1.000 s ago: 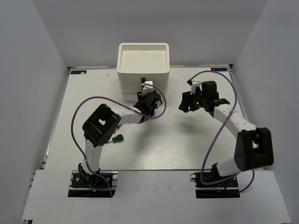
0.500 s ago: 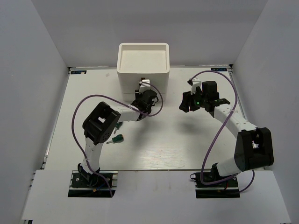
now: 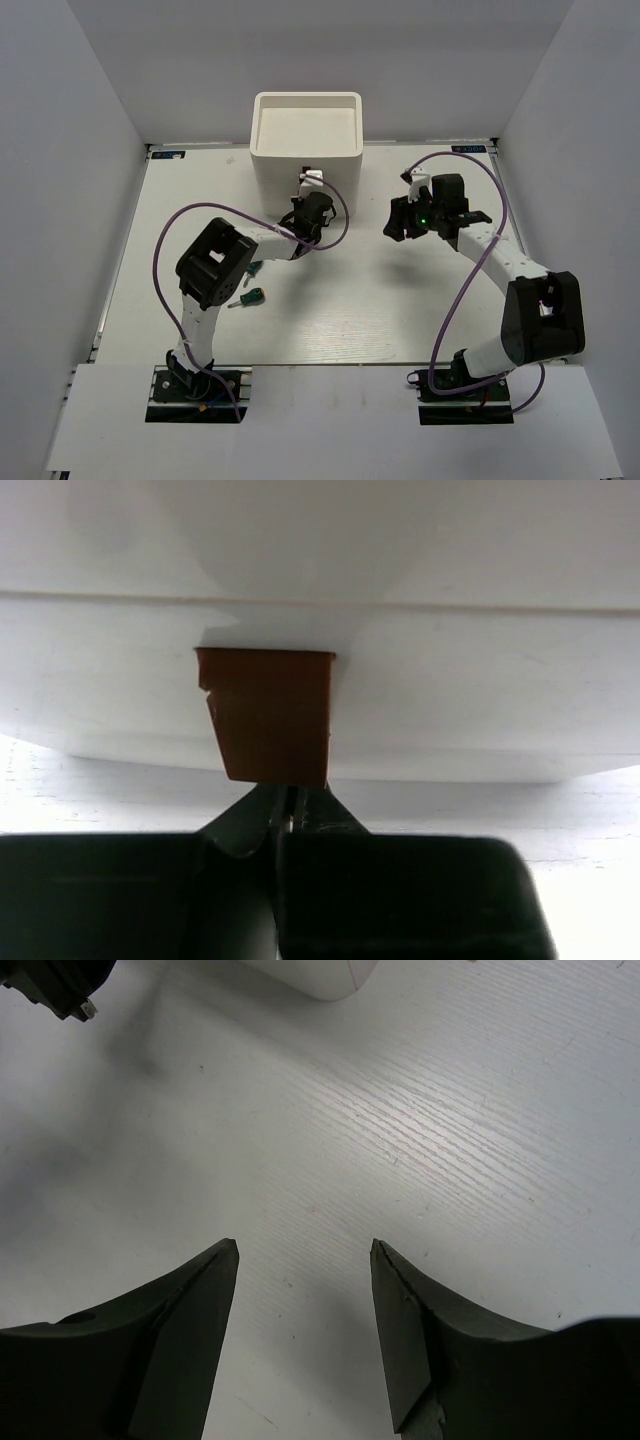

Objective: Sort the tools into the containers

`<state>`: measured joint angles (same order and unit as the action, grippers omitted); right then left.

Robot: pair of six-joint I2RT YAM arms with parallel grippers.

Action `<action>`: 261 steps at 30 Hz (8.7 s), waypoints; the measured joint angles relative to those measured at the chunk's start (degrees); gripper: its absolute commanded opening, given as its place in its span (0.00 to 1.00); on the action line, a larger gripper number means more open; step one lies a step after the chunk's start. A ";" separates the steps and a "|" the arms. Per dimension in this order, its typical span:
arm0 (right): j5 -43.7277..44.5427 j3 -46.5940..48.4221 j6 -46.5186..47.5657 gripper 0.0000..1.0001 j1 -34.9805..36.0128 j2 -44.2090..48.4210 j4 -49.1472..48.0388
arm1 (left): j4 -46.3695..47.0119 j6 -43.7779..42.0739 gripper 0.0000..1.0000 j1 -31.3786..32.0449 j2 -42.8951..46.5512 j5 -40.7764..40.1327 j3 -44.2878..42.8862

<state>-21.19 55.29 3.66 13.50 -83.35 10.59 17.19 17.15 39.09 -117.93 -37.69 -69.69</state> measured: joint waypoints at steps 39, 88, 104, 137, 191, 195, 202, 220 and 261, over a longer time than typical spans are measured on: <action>-5.03 0.11 3.26 0.68 0.02 -0.42 0.13 | 1.46 5.84 0.74 4.26 10.80 1.18 15.19; -20.26 8.02 53.35 0.76 33.62 -11.98 13.31 | -31.47 -2.12 0.42 -18.82 30.23 32.81 26.14; -18.40 4.22 48.04 0.54 32.22 -5.79 11.52 | -32.00 9.09 0.00 -19.34 40.46 35.45 22.97; -8.33 -9.38 31.39 0.00 23.17 13.35 9.64 | -26.29 74.29 0.00 -14.64 31.41 24.72 9.62; -15.39 -10.95 34.56 0.55 20.68 13.84 8.59 | -28.89 65.59 0.01 -14.38 30.75 28.24 8.83; -20.37 -10.21 40.28 0.86 22.32 8.66 6.64 | -40.15 50.01 0.54 -14.56 42.69 25.62 8.76; -19.28 8.35 47.58 0.84 29.31 -16.11 3.87 | -62.90 41.99 0.69 -14.67 61.88 18.56 15.08; -13.60 34.05 49.68 0.79 45.77 -38.95 5.77 | -87.34 49.92 0.75 -14.67 85.57 13.62 23.89; 15.28 24.35 46.14 0.00 32.30 -15.63 5.60 | -78.55 49.64 0.75 -14.67 81.79 17.68 28.09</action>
<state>-5.91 79.64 49.80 45.80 -98.98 16.19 -61.36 66.78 24.43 -36.14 -20.01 -41.60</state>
